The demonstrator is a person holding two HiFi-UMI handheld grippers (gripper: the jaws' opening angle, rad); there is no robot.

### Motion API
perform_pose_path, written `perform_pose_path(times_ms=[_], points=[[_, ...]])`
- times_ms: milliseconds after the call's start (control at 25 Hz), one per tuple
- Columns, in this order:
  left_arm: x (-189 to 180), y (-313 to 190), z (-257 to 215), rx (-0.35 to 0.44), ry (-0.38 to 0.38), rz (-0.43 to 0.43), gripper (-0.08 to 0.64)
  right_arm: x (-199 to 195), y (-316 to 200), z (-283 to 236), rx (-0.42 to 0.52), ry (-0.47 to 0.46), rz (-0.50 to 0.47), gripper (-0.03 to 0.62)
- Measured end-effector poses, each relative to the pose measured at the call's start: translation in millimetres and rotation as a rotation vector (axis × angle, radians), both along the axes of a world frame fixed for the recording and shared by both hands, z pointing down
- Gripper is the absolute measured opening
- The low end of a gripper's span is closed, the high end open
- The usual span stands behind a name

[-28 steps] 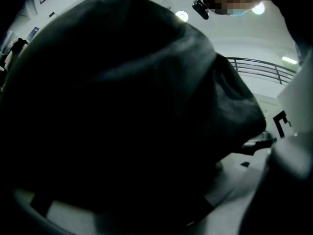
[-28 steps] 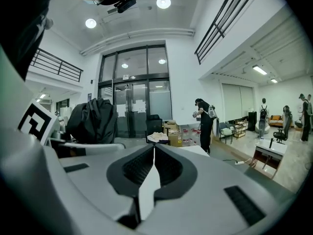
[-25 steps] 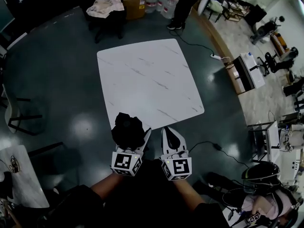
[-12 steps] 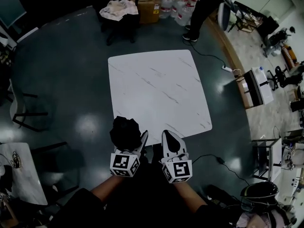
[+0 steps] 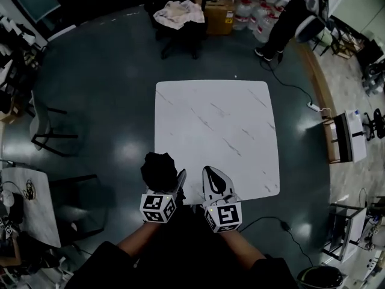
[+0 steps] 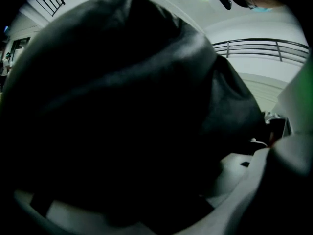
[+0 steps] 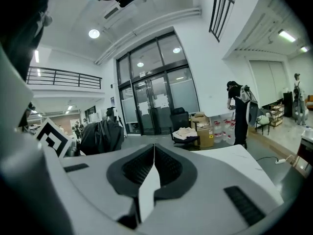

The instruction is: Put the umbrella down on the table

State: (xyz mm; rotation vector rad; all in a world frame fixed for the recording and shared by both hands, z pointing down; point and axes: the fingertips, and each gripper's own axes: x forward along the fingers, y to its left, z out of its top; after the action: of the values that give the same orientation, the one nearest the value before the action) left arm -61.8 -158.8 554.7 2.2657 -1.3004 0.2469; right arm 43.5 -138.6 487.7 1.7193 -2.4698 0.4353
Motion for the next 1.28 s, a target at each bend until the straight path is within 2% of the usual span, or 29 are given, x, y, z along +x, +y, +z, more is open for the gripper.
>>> perform_pose_path(times_ms=[120,320,440,760,960,1280], points=[[3,-23,17,-0.048,-0.033,-0.017,0.359,5,-25,8,-0.015,-0.005,-0.041,0.018],[10,-49,56,-0.165,-0.038,-0.068,0.359,15,-58,27,-0.045,-0.011,-0.077,0.018],[14,-61,87,-0.226,-0.081,-0.081,0.359,21,-74,41,-0.073,-0.015,-0.093,0.018],[17,-88,162,-0.374,-0.191,-0.07,0.359,31,-109,72,-0.124,-0.011,-0.117,0.018],[16,-92,205,-0.445,-0.289,-0.038,0.359,37,-121,91,-0.16,-0.008,-0.122,0.018],[13,-87,247,-0.569,-0.346,-0.027,0.36,48,-127,117,-0.215,-0.01,-0.113,0.018]])
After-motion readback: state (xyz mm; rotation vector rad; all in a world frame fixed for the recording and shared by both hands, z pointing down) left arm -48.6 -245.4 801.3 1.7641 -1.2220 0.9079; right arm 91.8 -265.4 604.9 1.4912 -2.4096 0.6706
